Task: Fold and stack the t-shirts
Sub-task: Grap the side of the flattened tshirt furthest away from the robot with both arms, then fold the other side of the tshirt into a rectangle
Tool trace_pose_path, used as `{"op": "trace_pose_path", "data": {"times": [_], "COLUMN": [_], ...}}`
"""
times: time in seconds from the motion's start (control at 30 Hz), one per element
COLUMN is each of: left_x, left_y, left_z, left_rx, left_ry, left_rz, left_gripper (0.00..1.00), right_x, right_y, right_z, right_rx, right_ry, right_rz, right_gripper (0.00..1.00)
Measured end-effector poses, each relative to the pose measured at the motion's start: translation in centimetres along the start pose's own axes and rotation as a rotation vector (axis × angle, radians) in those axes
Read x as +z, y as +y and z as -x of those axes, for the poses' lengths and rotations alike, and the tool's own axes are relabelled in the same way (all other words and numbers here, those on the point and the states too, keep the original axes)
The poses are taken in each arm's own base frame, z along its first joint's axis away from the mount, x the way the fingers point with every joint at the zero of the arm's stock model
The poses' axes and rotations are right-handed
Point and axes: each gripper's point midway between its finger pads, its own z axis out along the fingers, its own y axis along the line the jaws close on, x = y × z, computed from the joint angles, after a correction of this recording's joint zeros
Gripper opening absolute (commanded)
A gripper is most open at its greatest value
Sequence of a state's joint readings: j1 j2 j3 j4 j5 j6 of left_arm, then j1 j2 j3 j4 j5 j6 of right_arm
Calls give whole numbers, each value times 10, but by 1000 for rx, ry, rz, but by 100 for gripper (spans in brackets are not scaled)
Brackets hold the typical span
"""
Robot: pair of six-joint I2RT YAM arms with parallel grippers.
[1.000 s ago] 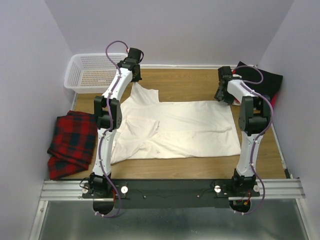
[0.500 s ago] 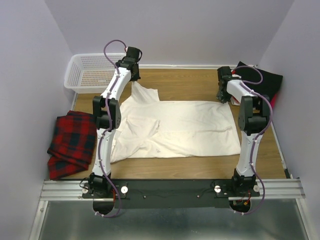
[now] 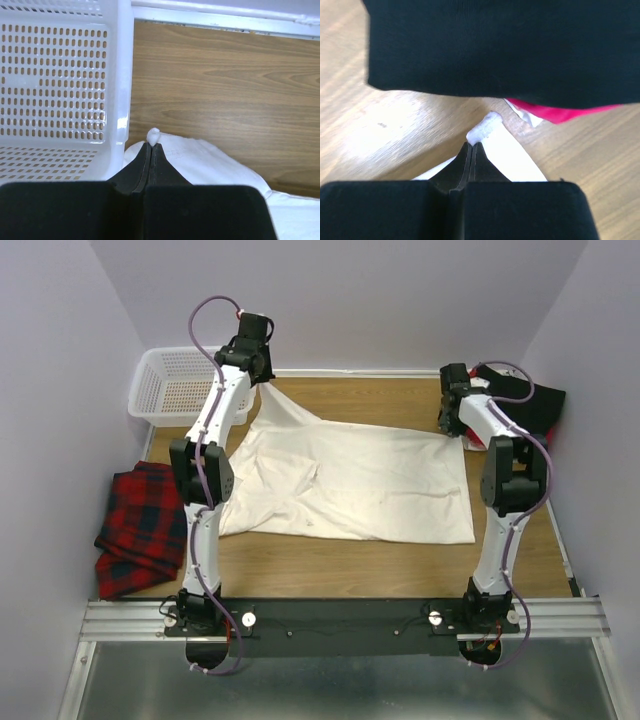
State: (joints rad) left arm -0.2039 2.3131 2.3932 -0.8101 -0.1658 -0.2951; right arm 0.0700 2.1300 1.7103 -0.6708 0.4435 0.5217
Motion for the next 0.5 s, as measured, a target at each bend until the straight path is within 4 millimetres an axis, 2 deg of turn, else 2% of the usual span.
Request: {"op": "trace_pose_path", "data": {"times": [0.13, 0.23, 0.37, 0.5], "left_x": [-19, -30, -43, -59], "left_y": [1, 5, 13, 27], "left_z": [7, 2, -19, -55], "left_rx": [-3, -1, 7, 19], "left_ry": [-17, -4, 42, 115], "left_rz": [-6, -2, 13, 50], "left_gripper": [0, 0, 0, 0], "right_x": [-20, -34, -48, -53], "right_y": [-3, -7, -17, -28], "right_z": [13, 17, 9, -10], "right_rx": [19, 29, 29, 18], "right_ry": [-35, -51, -46, -14], "right_rz": [22, 38, 47, 45], "right_gripper": [1, 1, 1, 1]}}
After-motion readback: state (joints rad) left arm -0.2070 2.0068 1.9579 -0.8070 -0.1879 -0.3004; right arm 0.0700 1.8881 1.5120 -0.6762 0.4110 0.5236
